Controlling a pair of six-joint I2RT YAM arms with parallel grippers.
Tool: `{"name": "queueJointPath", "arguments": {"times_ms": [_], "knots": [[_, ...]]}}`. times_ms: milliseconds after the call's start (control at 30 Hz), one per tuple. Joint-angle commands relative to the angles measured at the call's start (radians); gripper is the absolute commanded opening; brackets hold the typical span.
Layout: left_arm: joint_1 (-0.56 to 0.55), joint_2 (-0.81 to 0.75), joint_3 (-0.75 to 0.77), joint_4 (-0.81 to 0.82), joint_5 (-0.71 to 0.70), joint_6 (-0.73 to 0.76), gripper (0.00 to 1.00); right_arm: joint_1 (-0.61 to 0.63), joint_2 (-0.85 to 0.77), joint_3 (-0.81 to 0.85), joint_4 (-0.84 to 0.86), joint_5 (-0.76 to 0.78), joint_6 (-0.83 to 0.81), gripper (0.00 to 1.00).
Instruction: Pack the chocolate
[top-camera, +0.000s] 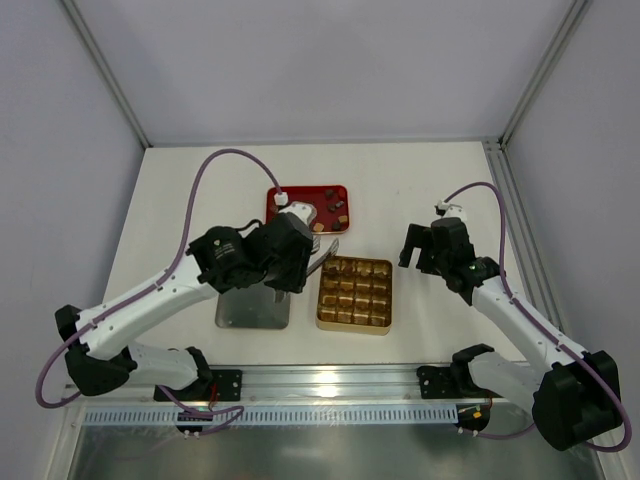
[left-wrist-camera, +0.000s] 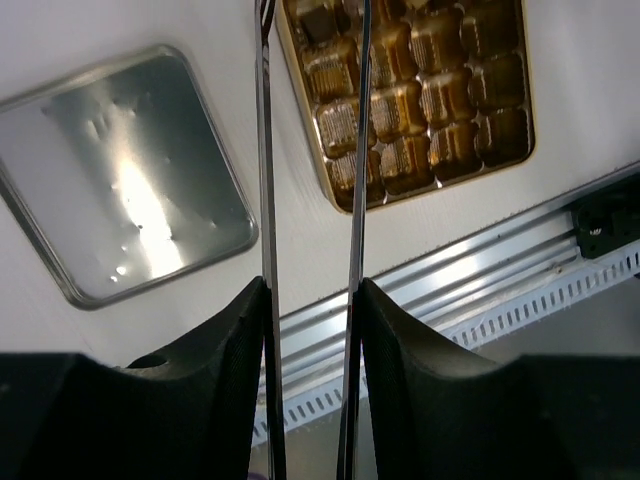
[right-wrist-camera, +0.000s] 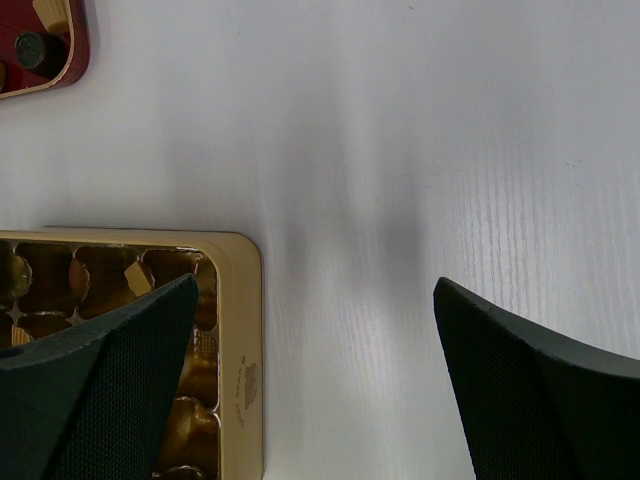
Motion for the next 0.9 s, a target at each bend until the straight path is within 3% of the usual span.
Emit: {"name": "queueJointPath", "arguments": {"times_ms": [0,400,633,867], "knots": [[0.055,0.023,0.088,-0.004,-0.076,0.053,0.4,-0.001,-0.026,0.024,0.012,0.007,-0.004,1.0],[0.317,0.287,0.279,0.105,0.045,0.238,0.41,-0.001,-0.038,0.021,-0.001,-0.004,-0.01,1.0],[0.35,0.489,0.434,0.113,0.091,0.281,0.4,-0.001,-0.049,0.019,-0.01,0.002,-0.014,1.0],[0.351,0.609,0.496,0.123,0.068,0.268,0.38,-0.001,-0.069,0.012,-0.022,0.007,-0.014,1.0]]}}
